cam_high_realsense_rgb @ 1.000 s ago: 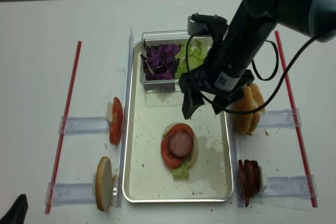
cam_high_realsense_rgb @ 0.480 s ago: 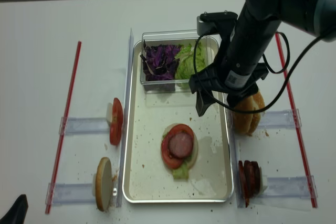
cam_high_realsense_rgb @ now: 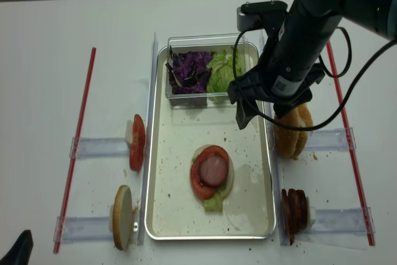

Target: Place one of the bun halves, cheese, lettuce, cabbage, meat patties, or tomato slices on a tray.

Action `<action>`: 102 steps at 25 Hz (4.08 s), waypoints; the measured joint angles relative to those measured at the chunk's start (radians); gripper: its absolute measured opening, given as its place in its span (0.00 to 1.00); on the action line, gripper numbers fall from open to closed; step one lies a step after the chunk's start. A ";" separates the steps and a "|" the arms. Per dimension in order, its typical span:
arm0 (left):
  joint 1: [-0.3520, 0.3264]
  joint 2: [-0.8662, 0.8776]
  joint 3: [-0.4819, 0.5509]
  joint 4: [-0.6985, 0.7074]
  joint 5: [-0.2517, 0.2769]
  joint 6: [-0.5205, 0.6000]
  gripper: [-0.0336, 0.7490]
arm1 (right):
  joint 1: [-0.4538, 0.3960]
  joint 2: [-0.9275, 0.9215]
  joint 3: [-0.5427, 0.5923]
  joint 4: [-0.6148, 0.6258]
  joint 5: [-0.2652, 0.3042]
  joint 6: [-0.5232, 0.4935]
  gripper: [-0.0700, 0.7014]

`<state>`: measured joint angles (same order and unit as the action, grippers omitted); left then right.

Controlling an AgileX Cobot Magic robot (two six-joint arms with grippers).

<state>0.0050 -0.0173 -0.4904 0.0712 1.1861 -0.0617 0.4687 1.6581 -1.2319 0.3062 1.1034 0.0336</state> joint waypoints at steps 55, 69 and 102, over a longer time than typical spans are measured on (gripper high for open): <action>0.000 0.000 0.000 0.000 0.000 0.000 0.90 | -0.457 -0.135 0.100 -0.242 0.117 0.040 0.83; 0.000 0.000 0.000 0.000 0.000 0.000 0.90 | -0.457 -0.567 0.575 -0.225 0.037 0.006 0.83; 0.000 0.000 0.000 0.000 0.000 0.000 0.90 | -0.457 -1.575 0.753 -0.231 0.014 -0.024 0.85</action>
<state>0.0050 -0.0173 -0.4904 0.0712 1.1861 -0.0617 0.0114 0.0835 -0.4791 0.0748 1.1178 0.0096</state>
